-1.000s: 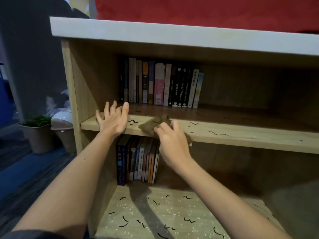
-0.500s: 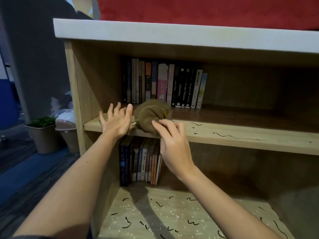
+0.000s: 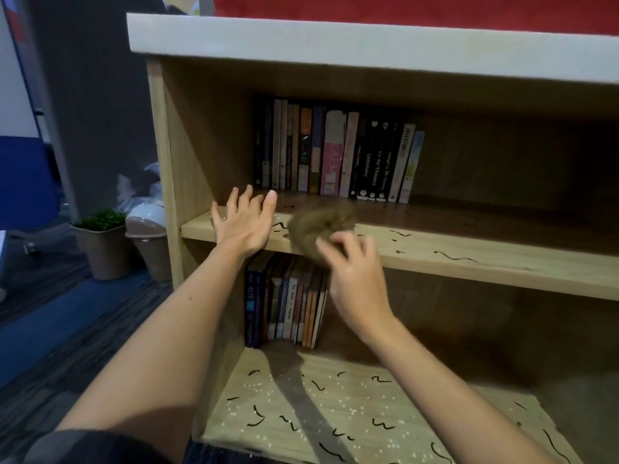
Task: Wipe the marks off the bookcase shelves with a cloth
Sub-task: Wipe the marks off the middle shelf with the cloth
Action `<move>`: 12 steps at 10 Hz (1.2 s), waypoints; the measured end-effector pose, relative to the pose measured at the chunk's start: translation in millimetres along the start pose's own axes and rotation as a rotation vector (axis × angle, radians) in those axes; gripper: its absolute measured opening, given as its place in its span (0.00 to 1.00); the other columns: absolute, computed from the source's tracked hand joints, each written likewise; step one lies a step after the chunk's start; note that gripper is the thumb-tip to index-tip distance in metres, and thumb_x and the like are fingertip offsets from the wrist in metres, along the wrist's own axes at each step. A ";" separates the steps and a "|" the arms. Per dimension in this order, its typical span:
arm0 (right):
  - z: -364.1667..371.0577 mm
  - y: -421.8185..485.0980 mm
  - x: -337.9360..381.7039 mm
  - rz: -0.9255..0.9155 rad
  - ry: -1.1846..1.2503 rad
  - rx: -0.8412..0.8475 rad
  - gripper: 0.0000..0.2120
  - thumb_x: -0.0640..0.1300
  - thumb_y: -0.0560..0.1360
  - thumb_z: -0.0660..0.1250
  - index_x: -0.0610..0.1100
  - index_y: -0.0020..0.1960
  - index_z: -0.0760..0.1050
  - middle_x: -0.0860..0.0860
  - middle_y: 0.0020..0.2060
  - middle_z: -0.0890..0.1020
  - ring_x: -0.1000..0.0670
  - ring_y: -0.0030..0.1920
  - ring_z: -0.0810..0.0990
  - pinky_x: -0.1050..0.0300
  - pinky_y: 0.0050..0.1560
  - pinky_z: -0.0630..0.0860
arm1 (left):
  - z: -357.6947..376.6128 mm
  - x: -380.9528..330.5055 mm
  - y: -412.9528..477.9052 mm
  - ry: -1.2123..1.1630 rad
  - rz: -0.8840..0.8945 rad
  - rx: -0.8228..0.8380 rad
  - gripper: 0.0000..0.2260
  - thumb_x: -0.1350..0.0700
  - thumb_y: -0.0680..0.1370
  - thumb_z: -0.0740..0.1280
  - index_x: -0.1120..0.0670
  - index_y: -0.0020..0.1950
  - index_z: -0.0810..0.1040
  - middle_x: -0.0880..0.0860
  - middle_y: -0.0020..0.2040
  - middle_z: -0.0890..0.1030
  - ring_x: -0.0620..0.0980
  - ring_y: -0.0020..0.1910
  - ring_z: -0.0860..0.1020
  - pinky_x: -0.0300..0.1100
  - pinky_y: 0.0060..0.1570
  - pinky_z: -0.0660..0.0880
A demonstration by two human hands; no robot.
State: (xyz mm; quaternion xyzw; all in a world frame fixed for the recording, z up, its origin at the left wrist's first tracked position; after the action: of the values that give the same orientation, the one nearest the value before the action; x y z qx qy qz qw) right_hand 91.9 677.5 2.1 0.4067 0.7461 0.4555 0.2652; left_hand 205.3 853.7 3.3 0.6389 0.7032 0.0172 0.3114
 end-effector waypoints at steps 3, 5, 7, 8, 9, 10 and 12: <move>11.4 -52.2 7.5 0.113 0.276 0.167 0.17 0.33 0.65 0.66 0.41 0.54 0.80 0.47 0.48 0.79 0.48 0.49 0.72 0.57 0.46 0.77 | -0.9 -1.6 0.1 -0.005 0.017 -0.037 0.29 0.40 0.79 0.37 0.50 0.75 0.57 0.49 0.77 0.51 0.48 0.76 0.44 0.56 0.71 0.37; 40.7 -60.0 8.1 0.115 0.208 0.436 0.22 0.29 0.66 0.68 0.40 0.60 0.77 0.48 0.51 0.76 0.46 0.51 0.72 0.51 0.53 0.76 | 0.1 -0.6 -0.6 -0.007 0.007 -0.016 0.29 0.40 0.80 0.36 0.51 0.75 0.57 0.49 0.77 0.50 0.48 0.76 0.44 0.57 0.71 0.37; 20.9 -45.5 12.0 0.082 0.297 0.348 0.18 0.31 0.68 0.65 0.39 0.58 0.78 0.46 0.50 0.77 0.45 0.51 0.73 0.50 0.51 0.77 | -0.1 0.9 -0.3 -0.028 0.006 -0.034 0.28 0.40 0.80 0.37 0.50 0.75 0.57 0.49 0.77 0.51 0.48 0.76 0.45 0.56 0.71 0.37; -15.8 -4.0 6.0 0.073 0.335 0.059 0.16 0.33 0.70 0.61 0.38 0.56 0.78 0.44 0.49 0.78 0.48 0.51 0.72 0.56 0.49 0.75 | -2.5 1.7 -0.9 -0.050 -0.011 -0.041 0.28 0.40 0.80 0.38 0.50 0.76 0.54 0.49 0.77 0.51 0.47 0.76 0.45 0.54 0.72 0.37; -19.7 35.6 -12.4 0.092 0.205 0.012 0.16 0.30 0.70 0.64 0.37 0.57 0.77 0.43 0.50 0.76 0.46 0.51 0.70 0.53 0.50 0.74 | -4.4 2.3 -4.0 -0.106 -0.029 -0.035 0.27 0.41 0.80 0.38 0.51 0.77 0.51 0.49 0.77 0.51 0.47 0.76 0.44 0.53 0.72 0.37; 24.1 48.9 -34.4 0.195 0.097 0.373 0.15 0.41 0.76 0.60 0.44 0.61 0.75 0.48 0.58 0.72 0.45 0.58 0.65 0.50 0.60 0.67 | -7.6 3.1 -6.2 -0.156 -0.062 -0.030 0.27 0.41 0.81 0.38 0.51 0.77 0.51 0.49 0.77 0.51 0.47 0.76 0.45 0.51 0.72 0.38; 48.8 38.0 -38.1 0.207 0.092 0.567 0.20 0.54 0.78 0.50 0.48 0.64 0.71 0.48 0.63 0.70 0.41 0.63 0.61 0.46 0.62 0.64 | -11.3 0.1 -12.6 -0.228 -0.148 0.001 0.26 0.42 0.81 0.38 0.52 0.77 0.51 0.51 0.77 0.52 0.47 0.76 0.46 0.48 0.73 0.40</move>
State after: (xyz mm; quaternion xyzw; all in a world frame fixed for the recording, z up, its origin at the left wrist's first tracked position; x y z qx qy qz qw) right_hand 163.3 677.5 15.4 0.5175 0.8093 0.2717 0.0591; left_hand 188.9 855.7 7.0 0.5831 0.7085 -0.0791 0.3896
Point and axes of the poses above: each hand's wrist, its own y-axis towards the middle knuckle, its own z-axis out of the palm, x = y × z, the point moved 9 cm from there along y, towards the middle knuckle
